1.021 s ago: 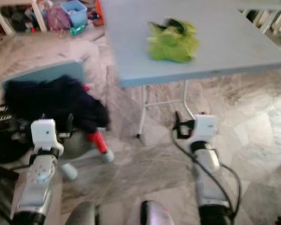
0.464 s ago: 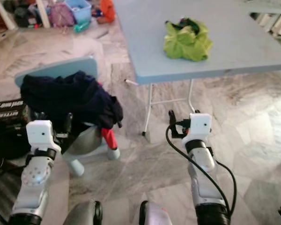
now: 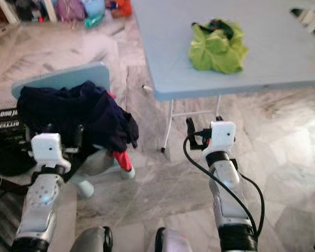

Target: Hang hanger

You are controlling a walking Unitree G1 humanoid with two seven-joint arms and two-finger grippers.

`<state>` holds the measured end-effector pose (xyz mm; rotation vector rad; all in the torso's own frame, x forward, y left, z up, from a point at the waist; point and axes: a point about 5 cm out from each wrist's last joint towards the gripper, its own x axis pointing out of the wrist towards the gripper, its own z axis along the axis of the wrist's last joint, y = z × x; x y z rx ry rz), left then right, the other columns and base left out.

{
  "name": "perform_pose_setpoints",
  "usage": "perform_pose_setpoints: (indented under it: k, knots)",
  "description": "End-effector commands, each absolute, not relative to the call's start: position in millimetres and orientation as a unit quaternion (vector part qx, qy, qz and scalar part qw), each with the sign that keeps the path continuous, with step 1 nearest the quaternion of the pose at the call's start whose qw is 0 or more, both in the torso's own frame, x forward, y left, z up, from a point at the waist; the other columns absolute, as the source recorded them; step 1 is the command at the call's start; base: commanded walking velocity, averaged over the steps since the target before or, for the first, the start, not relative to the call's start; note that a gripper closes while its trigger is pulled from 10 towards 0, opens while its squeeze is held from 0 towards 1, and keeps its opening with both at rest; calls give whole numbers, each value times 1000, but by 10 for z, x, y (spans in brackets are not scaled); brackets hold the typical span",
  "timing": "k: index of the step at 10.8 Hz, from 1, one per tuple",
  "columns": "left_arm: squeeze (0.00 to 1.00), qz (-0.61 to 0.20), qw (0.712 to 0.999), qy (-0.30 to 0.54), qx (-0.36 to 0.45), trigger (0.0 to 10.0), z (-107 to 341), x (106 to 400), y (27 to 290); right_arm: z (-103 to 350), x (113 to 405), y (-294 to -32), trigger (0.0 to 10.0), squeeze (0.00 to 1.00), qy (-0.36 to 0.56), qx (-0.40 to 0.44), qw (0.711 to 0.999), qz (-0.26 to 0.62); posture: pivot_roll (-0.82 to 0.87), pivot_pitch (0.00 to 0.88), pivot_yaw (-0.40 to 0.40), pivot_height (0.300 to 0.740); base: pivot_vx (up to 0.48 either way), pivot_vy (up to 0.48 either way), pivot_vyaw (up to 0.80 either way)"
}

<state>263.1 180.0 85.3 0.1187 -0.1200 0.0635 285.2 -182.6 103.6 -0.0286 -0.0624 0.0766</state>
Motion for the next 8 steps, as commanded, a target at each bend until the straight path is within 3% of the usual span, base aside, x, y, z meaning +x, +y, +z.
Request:
perform_pose_setpoints:
  k: [1, 4, 8]
  knots:
    - [0, 35, 996, -48, 67, 10000, 792, 2600, 1817, 1038, 2833, -1829, 10000, 0, -34, -19, 998, 39, 5, 153, -72, 740, 266, 0, 0]
    - [0, 37, 996, -50, 65, 10000, 798, 2606, 1814, 1052, 2827, -1827, 10000, 0, -40, -27, 998, 45, 6, 153, -72, 740, 270, 0, 0]
    - [0, 51, 995, -54, 73, 10000, 812, 2610, 1850, 1071, 2836, -1781, 10000, 0, -47, -31, 997, 57, 15, 155, -74, 740, 0, 0, 800]
